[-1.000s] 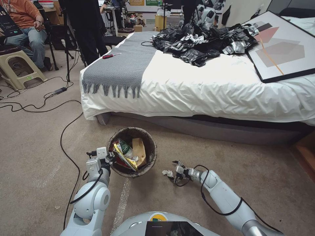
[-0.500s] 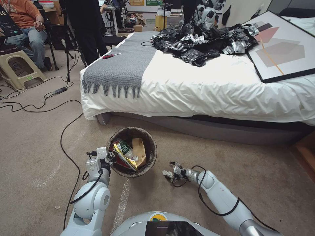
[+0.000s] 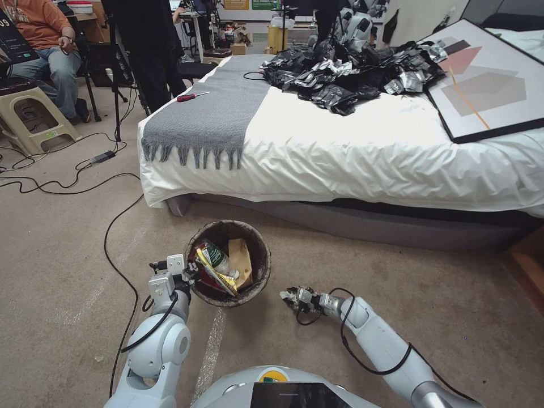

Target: Pick up the trash bin, then pick up the garbage from the floor and place it into the trash bin.

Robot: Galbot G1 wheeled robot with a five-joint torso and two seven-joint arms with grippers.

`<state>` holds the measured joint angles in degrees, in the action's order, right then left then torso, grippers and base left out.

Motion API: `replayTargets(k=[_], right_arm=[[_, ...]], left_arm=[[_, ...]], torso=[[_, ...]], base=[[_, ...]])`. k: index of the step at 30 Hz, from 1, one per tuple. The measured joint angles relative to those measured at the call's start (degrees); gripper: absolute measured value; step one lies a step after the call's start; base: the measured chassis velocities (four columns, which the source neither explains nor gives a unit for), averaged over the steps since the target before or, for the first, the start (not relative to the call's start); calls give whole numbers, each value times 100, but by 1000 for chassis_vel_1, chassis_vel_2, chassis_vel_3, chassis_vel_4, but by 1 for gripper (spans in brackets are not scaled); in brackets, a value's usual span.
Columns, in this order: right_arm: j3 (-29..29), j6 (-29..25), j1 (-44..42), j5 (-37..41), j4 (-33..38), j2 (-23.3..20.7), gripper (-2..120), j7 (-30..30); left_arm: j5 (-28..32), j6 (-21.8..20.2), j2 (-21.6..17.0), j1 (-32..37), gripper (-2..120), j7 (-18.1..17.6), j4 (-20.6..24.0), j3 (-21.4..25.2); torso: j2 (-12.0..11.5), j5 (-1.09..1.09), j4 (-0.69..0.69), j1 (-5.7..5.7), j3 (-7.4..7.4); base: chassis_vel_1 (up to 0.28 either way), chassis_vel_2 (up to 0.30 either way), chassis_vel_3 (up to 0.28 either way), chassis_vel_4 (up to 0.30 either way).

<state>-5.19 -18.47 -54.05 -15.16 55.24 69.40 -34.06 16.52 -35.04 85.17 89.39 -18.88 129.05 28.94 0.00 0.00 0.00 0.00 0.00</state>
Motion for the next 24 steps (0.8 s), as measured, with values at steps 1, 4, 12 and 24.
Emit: replayTargets(k=[1, 4, 12, 24], right_arm=[[-5, 0, -1, 0, -2, 0, 25, 3], [-22, -1, -6, 0, -2, -1, 17, 6], [-66, -1, -25, 14, 20, -32, 0, 9], [-294, -42, -101, 521, 426, -123, 0, 316]], left_arm=[[0, 0, 0, 0, 0, 0, 0, 0], [0, 0, 0, 0, 0, 0, 0, 0], [0, 0, 0, 0, 0, 0, 0, 0], [0, 0, 0, 0, 0, 0, 0, 0]], torso=[[0, 0, 0, 0, 0], [0, 0, 0, 0, 0], [0, 0, 0, 0, 0], [0, 0, -2, 0, 0]], base=[[0, 0, 0, 0], [0, 0, 0, 0], [0, 0, 0, 0], [0, 0, 0, 0]])
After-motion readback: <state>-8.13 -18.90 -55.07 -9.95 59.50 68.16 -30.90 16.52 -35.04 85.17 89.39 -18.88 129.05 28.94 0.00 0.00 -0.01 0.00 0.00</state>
